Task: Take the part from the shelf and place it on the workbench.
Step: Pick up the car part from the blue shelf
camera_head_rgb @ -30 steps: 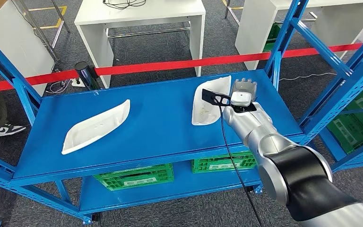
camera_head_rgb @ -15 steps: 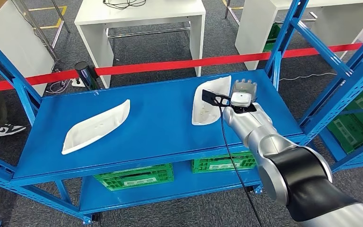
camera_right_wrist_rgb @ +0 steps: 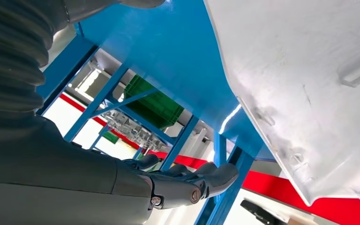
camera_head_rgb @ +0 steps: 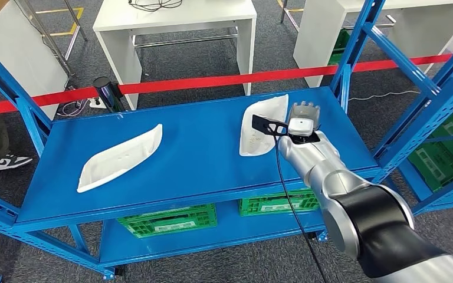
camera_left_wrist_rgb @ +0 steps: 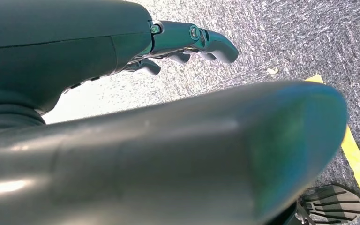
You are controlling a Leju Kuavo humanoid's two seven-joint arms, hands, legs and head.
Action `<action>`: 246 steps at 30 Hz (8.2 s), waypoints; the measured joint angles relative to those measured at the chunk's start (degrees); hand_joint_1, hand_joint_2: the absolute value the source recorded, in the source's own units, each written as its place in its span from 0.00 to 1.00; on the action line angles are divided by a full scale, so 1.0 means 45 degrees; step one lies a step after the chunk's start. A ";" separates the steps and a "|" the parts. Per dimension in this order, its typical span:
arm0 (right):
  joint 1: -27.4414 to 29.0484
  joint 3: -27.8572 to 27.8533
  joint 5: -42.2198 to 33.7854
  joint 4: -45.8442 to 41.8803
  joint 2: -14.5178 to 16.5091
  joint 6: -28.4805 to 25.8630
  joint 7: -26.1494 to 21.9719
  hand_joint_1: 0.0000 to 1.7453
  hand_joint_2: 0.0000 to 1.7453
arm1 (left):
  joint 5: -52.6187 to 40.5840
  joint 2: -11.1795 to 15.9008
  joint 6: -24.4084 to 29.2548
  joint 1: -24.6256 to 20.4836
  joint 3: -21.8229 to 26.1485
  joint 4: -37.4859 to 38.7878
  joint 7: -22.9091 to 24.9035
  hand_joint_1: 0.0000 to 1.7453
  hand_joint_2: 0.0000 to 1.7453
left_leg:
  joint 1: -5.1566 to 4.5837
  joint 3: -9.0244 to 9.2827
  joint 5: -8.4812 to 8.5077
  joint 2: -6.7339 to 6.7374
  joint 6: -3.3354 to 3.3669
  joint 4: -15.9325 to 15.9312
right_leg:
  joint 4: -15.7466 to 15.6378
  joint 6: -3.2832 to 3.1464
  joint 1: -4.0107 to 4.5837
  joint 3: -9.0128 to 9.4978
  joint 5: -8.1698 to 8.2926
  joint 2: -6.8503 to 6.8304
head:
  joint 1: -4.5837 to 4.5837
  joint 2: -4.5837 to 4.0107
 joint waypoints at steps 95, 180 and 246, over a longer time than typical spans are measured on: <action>-0.0054 0.0209 0.0716 0.0000 0.0662 -0.0627 -0.1323 0.00 1.00 | 0.0610 -0.0081 0.0000 0.0247 0.0379 0.0018 -0.0172 0.00 0.00 | -0.0005 -0.0072 -0.0013 0.0001 0.0042 0.0001 | -0.0029 0.0007 -0.0002 0.0036 0.0003 -0.0002 | 0.0000 0.0000; 0.1044 -0.0212 -0.0461 0.0000 0.0489 -0.1426 -0.0844 0.00 1.00 | 0.0185 -0.0079 0.0000 0.0391 0.0597 0.0034 -0.0290 0.00 0.00 | -0.0010 0.0017 -0.0003 -0.0011 0.0057 0.0010 | -0.0042 0.0021 -0.0002 0.0050 0.0013 -0.0014 | 0.0000 0.0000; 0.1260 -0.0446 -0.0004 0.0000 0.0305 -0.1912 -0.0916 0.69 1.00 | 0.0146 0.0005 0.0000 0.0394 0.0594 0.0034 -0.0625 0.00 0.00 | -0.0010 -0.0046 -0.0016 -0.0004 0.0075 0.0010 | -0.0050 0.0025 -0.0002 0.0083 0.0011 -0.0008 | 0.0000 0.0000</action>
